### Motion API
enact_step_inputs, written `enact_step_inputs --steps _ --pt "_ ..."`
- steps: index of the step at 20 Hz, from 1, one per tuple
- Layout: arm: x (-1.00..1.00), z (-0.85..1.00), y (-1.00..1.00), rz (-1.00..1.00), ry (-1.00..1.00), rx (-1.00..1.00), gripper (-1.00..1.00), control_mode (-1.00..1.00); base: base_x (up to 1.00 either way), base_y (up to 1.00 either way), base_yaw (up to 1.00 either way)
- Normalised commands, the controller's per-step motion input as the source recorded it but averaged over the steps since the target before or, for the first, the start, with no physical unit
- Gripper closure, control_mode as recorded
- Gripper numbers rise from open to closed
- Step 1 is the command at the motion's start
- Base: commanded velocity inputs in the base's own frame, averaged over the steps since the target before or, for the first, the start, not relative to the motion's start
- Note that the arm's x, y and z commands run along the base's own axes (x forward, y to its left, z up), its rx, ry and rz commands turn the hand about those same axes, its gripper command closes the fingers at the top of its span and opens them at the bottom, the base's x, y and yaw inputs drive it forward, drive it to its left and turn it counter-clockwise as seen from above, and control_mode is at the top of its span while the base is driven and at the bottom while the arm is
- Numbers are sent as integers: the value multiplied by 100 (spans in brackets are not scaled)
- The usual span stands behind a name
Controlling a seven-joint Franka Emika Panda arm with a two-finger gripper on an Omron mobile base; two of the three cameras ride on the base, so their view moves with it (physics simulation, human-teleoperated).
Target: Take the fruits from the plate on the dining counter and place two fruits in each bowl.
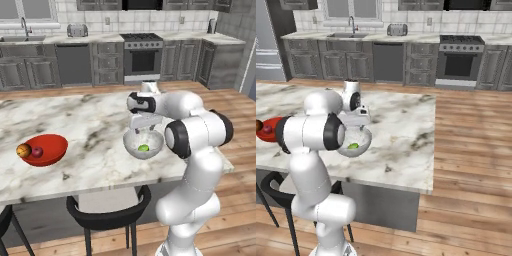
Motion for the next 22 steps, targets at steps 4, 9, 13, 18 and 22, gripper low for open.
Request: enact_step_inputs --steps 4,9,13,18,22 --pt "-86 71 0 0 -6 7 -100 -100 0 0 0" --pt "-100 65 -2 0 -14 9 -100 -100 0 0 0" --pt "-100 53 -4 0 -18 5 -100 -100 0 0 0" --pt "-100 37 -11 0 -7 1 -100 -100 0 0 0" --pt "-74 17 -6 0 -3 0 -100 -100 0 0 0"
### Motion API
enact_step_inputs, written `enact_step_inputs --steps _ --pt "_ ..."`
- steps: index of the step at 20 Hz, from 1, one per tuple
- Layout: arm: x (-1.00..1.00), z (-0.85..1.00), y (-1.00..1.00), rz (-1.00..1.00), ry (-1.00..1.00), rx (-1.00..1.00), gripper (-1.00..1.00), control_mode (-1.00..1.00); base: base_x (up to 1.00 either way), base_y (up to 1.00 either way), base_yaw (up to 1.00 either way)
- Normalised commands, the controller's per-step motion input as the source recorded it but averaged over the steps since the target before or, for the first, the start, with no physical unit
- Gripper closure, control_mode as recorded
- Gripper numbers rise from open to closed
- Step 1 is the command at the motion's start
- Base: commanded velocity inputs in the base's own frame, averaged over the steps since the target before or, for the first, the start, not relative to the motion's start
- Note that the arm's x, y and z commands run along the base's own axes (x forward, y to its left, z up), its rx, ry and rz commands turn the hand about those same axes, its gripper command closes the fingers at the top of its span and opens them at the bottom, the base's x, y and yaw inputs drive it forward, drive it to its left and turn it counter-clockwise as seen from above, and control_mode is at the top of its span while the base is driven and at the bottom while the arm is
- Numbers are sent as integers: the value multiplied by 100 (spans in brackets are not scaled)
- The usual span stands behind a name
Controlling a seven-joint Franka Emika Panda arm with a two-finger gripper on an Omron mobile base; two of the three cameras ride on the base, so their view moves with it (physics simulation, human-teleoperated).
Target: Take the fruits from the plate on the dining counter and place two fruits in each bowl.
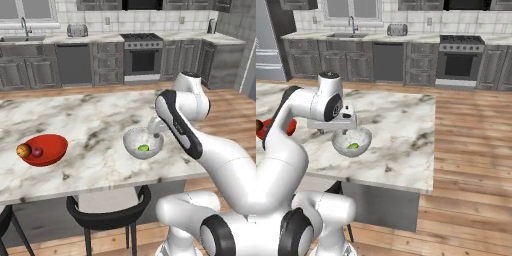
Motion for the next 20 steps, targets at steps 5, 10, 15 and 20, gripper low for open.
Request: enact_step_inputs --steps 5,10,15,20 --pt "0 0 0 0 0 0 -100 -100 0 0 0" --pt "-2 0 0 0 0 0 -100 100 -23 18 0" --pt "0 0 0 0 0 0 -100 100 -54 100 4" --pt "0 0 0 0 0 0 -100 100 -35 100 27"
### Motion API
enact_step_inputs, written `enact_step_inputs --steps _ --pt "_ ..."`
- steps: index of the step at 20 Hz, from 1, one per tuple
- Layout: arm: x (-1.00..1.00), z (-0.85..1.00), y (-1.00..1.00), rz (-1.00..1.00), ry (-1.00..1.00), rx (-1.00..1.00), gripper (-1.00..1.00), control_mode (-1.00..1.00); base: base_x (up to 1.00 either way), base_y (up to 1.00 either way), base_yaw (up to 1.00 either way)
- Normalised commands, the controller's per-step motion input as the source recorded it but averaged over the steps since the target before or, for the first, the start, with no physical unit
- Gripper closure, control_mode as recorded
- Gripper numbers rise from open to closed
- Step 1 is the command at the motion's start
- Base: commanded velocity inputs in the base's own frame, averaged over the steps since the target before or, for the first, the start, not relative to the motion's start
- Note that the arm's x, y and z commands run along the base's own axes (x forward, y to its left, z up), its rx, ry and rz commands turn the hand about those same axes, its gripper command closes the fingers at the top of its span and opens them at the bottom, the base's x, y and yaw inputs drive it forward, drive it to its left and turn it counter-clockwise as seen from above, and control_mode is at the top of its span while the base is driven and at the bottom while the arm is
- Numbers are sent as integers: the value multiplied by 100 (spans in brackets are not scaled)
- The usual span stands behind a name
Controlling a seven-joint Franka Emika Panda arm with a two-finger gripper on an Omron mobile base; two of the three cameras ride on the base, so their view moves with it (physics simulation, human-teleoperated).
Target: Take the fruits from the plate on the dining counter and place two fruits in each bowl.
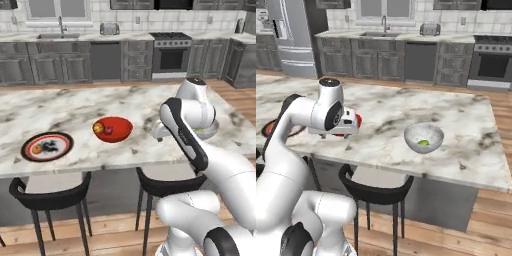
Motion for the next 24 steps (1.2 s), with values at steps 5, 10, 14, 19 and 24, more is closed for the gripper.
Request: enact_step_inputs --steps 5,10,14,19,24 --pt "0 0 0 0 0 0 -100 100 -5 100 41" --pt "0 0 0 0 0 0 -100 100 22 100 15" --pt "0 0 0 0 0 0 -100 100 69 100 -28" --pt "0 0 0 0 0 0 -100 100 64 69 -46" --pt "0 0 0 0 0 0 -100 100 59 6 -21"
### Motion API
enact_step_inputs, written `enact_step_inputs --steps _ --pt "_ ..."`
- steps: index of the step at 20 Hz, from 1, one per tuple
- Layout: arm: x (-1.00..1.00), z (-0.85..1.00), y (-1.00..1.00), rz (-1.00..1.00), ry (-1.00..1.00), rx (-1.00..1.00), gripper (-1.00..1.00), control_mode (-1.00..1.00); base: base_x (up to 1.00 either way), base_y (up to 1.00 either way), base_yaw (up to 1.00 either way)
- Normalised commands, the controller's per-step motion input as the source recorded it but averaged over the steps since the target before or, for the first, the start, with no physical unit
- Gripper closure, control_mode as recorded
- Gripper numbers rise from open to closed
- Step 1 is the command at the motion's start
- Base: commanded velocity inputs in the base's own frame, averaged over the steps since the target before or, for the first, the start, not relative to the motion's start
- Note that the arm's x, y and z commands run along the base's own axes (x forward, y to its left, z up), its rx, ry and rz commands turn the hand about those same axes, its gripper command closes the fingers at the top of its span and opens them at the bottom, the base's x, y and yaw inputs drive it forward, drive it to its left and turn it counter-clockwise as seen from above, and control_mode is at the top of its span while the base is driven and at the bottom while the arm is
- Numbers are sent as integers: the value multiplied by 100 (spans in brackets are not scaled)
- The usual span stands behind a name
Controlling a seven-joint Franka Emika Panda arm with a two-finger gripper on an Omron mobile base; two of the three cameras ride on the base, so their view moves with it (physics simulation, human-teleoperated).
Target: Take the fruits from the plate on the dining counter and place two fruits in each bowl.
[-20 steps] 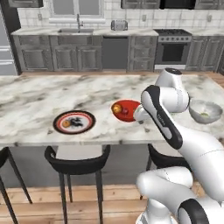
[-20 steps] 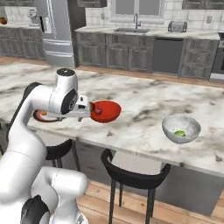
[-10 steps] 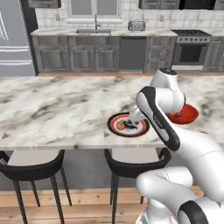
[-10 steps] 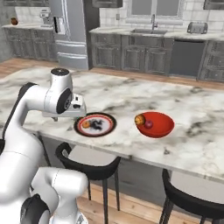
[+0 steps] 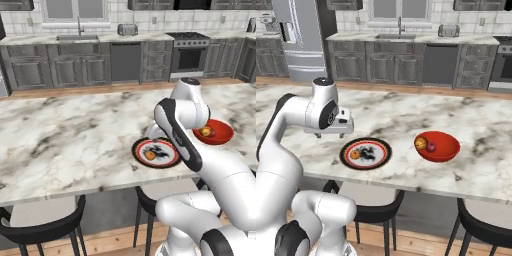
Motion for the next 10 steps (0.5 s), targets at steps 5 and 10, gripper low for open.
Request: enact_step_inputs --steps 5,10 --pt "0 0 0 0 0 0 -100 100 0 0 0" --pt "0 0 0 0 0 0 -100 100 0 0 0"
